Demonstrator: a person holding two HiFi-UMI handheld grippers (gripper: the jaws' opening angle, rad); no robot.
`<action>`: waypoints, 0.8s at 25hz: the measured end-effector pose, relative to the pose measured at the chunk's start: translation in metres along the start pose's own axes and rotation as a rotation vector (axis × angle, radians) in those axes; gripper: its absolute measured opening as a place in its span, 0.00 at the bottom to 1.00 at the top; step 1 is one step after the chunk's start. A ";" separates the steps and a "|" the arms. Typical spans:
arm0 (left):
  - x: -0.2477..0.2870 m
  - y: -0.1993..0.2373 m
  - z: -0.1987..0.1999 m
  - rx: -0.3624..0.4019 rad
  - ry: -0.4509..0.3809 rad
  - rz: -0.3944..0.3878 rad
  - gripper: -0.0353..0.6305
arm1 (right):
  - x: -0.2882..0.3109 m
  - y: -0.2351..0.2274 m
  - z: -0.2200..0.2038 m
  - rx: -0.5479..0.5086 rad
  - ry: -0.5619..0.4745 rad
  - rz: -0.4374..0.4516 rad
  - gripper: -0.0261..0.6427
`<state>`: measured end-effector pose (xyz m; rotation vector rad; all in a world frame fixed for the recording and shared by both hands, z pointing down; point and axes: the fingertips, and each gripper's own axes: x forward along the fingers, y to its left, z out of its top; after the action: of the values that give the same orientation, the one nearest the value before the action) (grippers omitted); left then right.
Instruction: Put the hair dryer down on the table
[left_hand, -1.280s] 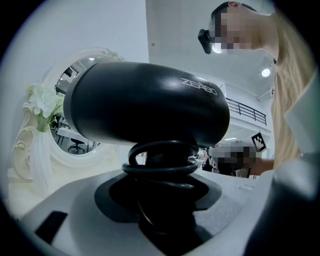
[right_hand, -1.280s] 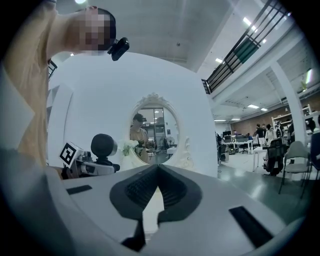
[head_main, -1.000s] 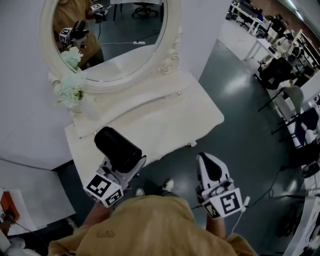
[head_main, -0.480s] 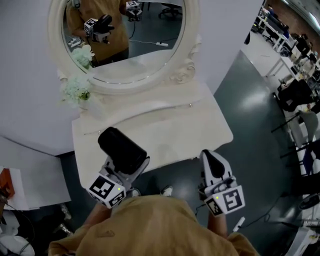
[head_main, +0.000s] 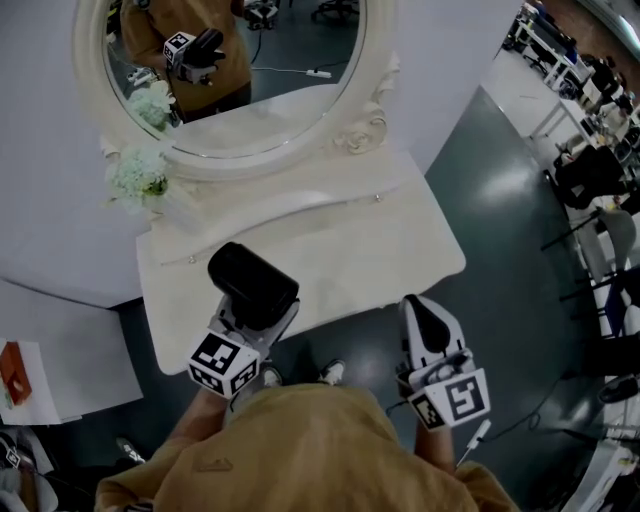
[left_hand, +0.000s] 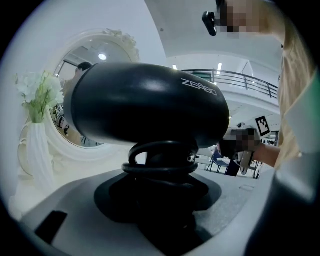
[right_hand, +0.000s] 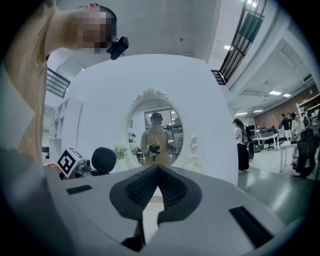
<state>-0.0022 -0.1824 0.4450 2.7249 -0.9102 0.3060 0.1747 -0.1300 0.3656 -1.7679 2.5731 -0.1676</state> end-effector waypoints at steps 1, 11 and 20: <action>0.006 0.000 -0.005 0.004 0.015 -0.007 0.40 | -0.003 -0.001 0.000 -0.002 0.000 -0.010 0.04; 0.067 0.004 -0.059 -0.008 0.163 -0.071 0.41 | -0.042 -0.009 -0.003 -0.007 0.005 -0.111 0.04; 0.107 0.007 -0.122 -0.017 0.342 -0.095 0.41 | -0.062 -0.010 -0.002 -0.014 0.011 -0.156 0.04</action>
<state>0.0629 -0.2101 0.5914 2.5766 -0.6823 0.7139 0.2056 -0.0759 0.3655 -1.9776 2.4483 -0.1621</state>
